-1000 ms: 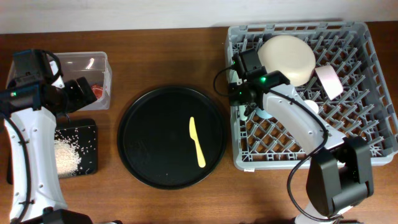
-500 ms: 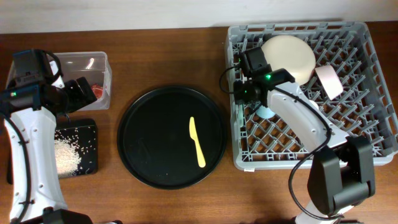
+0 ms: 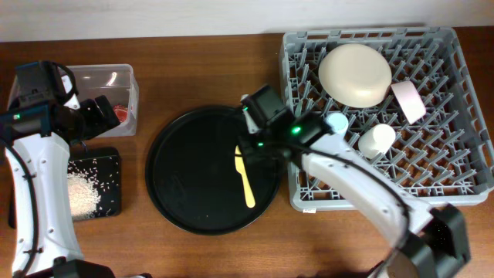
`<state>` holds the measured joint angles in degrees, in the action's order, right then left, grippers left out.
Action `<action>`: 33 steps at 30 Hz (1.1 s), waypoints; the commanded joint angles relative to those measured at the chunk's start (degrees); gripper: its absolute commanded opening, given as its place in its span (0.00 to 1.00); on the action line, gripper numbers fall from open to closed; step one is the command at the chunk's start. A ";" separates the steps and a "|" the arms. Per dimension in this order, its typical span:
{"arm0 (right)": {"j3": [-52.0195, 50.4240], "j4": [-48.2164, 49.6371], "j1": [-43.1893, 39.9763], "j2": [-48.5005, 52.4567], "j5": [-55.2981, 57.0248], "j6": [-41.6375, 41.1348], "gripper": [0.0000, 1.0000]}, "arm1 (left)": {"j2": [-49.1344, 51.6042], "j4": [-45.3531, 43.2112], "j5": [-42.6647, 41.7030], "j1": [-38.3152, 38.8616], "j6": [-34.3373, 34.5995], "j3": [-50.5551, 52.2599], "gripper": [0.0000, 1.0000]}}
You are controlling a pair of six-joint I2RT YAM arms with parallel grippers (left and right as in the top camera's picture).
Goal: Sort waste into correct bins and load items into the dishwasher rack
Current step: 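Return the right gripper to the tray and grasp the yellow knife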
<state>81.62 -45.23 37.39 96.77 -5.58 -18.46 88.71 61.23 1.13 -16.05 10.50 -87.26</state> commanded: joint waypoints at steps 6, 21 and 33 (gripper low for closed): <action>-3.06 15.41 0.90 15.56 2.40 -1.79 0.51 | -0.92 -0.02 0.37 -0.15 0.11 -0.70 0.99; -3.04 -4.48 0.92 18.23 -16.22 -2.54 0.51 | -0.92 -0.02 0.37 -0.15 0.11 -0.70 0.99; -3.10 -3.61 10.49 18.40 12.24 -13.07 0.50 | -0.92 -0.02 0.37 -0.15 0.11 -0.70 0.99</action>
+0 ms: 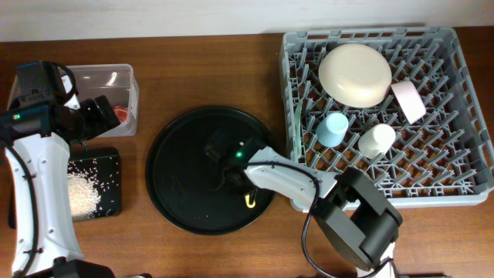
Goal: Sort waste into correct bins and load items into the dishwasher rack
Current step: 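Return the right gripper to the tray and grasp the yellow knife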
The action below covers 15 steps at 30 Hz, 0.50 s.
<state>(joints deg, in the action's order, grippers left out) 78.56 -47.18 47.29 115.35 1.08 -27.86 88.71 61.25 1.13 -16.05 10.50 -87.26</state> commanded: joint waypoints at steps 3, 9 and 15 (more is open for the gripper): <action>-1.38 -2.54 0.59 -0.15 6.08 -4.46 0.51 | -0.92 -0.04 0.37 -0.15 0.11 -0.70 0.99; -5.29 3.08 0.55 -0.17 0.90 -5.44 0.29 | -0.92 -0.04 0.37 -0.15 0.11 -0.70 0.99; -4.22 -0.66 -2.10 -0.24 1.05 -5.40 0.21 | -0.92 -0.04 0.37 -0.15 0.11 -0.70 0.99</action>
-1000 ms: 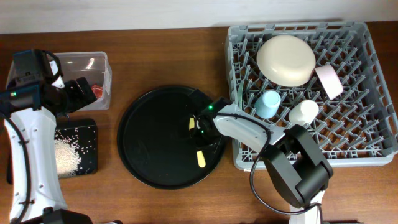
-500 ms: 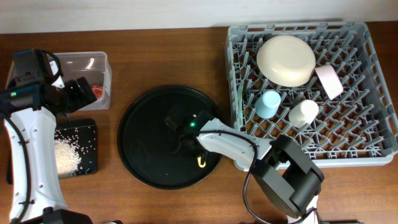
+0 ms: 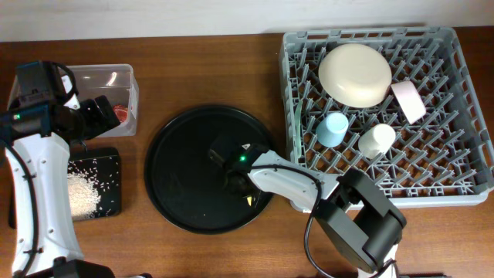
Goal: Sort waste into correct bins and load items into the dishwasher rack
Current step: 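Return the right gripper to the tray and grasp the yellow knife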
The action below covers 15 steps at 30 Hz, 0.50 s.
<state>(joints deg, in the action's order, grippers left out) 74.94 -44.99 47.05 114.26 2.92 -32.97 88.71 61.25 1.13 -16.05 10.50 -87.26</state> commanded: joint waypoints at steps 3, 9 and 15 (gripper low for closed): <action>1.33 -4.92 -4.37 0.74 -0.81 1.25 0.20 | -0.92 -0.04 0.37 -0.15 0.11 -0.70 1.00; 3.67 -5.84 -4.72 0.50 -0.94 2.75 0.20 | -0.92 -0.04 0.37 -0.15 0.11 -0.70 0.99; 5.33 -7.82 -4.70 0.33 -0.98 4.20 0.31 | -0.92 -0.04 0.37 -0.15 0.11 -0.70 0.99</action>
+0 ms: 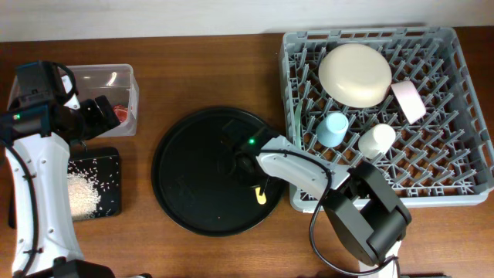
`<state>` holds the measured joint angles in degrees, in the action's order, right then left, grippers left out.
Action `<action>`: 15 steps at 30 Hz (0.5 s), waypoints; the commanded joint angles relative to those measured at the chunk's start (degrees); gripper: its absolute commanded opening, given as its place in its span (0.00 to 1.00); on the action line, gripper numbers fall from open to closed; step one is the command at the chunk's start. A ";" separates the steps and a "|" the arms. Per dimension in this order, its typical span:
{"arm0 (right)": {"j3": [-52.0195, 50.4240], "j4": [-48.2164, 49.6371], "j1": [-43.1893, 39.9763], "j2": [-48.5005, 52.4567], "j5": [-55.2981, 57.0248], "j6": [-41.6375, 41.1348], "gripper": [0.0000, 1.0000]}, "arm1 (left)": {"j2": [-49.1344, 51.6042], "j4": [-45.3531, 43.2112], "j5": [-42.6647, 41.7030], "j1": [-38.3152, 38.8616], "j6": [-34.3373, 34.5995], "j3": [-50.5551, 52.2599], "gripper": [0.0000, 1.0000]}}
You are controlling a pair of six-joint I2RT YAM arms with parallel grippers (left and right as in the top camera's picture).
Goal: Sort waste into correct bins and load items into the dishwasher rack
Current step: 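Return the right gripper to the tray and grasp the yellow knife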
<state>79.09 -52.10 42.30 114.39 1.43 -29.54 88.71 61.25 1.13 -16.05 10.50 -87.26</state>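
A black round tray lies at the table's middle. My right gripper is low over its right part, and its fingers are hidden under the wrist. A yellow utensil sticks out below the gripper toward the tray's front right rim and appears held at its upper end. The grey dishwasher rack on the right holds a cream bowl, a pink cup, a blue cup and a white cup. My left gripper rests at the clear bin; its fingers are unclear.
A black bin with white rice sits at the front left, below the clear bin, which has a red item at its near edge. The rack's left wall stands just right of the tray's rim.
My right gripper has shifted to the right over the tray, and the yellow utensil's free end moved right with it. The tray also sits slightly further right. The left arm is unchanged.
At first the yellow utensil lay free on the tray's right side, with my right gripper above its far end near the rack. Then the gripper was down over it, covering all but its near tip. Now gripper and utensil sit further right.
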 commanded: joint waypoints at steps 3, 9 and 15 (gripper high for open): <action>0.26 -2.29 0.15 0.26 -1.66 0.11 0.45 | -0.92 -0.04 0.37 -0.15 0.11 -0.70 0.99; -3.19 1.11 0.15 0.31 -2.89 0.15 0.40 | -0.92 -0.04 0.37 -0.15 0.11 -0.70 0.99; -5.46 3.06 0.15 0.33 -2.73 0.13 0.30 | -0.92 -0.04 0.37 -0.15 0.11 -0.70 0.99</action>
<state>75.72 -50.02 42.30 114.43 -1.19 -29.15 88.71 61.25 1.13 -16.05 10.50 -87.26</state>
